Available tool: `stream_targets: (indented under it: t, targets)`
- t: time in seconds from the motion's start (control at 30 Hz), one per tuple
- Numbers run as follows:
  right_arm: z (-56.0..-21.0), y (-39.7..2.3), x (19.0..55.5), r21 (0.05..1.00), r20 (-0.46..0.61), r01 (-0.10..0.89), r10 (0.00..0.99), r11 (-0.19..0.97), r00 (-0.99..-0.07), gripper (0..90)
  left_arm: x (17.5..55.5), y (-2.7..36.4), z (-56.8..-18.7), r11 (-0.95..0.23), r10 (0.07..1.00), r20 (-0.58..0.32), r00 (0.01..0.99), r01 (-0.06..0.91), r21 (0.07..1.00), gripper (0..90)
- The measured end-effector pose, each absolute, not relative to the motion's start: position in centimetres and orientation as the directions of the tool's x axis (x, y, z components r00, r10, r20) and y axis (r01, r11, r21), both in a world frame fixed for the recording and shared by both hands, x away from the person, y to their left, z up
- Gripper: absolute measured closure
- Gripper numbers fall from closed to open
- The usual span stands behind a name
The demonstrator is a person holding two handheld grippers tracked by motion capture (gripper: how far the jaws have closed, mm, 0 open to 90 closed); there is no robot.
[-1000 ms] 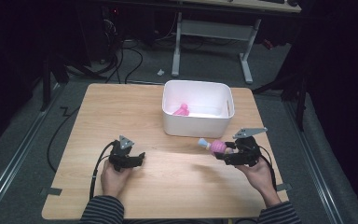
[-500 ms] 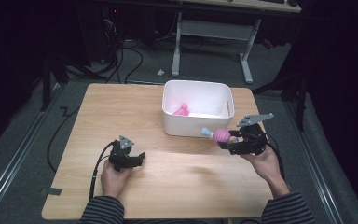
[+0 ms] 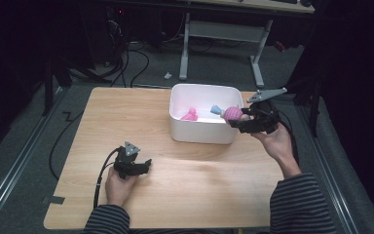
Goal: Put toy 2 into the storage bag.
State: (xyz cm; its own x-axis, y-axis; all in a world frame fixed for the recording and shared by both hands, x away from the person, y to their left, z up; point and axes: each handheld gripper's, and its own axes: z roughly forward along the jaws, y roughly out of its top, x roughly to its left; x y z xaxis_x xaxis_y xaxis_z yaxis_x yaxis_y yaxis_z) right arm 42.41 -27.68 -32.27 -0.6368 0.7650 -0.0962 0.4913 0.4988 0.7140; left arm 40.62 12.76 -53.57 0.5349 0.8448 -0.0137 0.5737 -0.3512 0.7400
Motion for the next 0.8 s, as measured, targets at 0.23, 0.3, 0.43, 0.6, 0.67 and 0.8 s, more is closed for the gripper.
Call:
stream_targets:
  t: [0.23, 0.3, 0.43, 0.6, 0.67, 0.8]
  targets:
    - [-32.0, -26.4, 44.8, 0.686, -0.139, 0.491, 0.759, 0.537, -0.635, 36.9, 40.6, 12.8, -53.6, -0.351, 0.845, -0.014, 0.534, 0.574, 0.740, 26.1]
    - [-32.1, -26.2, 45.5, 0.680, -0.134, 0.495, 0.755, 0.541, -0.642, 36.8, 40.6, 12.8, -53.6, -0.352, 0.845, -0.013, 0.535, 0.574, 0.740, 26.0]
    - [-32.5, -25.7, 46.5, 0.671, -0.131, 0.502, 0.754, 0.546, -0.644, 36.7, 40.6, 12.8, -53.6, -0.351, 0.845, -0.014, 0.535, 0.574, 0.740, 26.0]
    - [-33.3, -25.2, 47.9, 0.648, -0.124, 0.522, 0.752, 0.555, -0.647, 36.6, 40.6, 12.8, -53.6, -0.349, 0.845, -0.015, 0.534, 0.574, 0.741, 26.0]
    - [-33.7, -25.0, 48.3, 0.649, -0.111, 0.523, 0.749, 0.553, -0.654, 36.5, 40.6, 12.8, -53.6, -0.349, 0.845, -0.015, 0.534, 0.574, 0.741, 26.1]
    - [-34.4, -24.4, 48.8, 0.631, -0.097, 0.532, 0.738, 0.564, -0.667, 36.3, 40.6, 12.8, -53.6, -0.349, 0.845, -0.015, 0.534, 0.574, 0.741, 26.0]
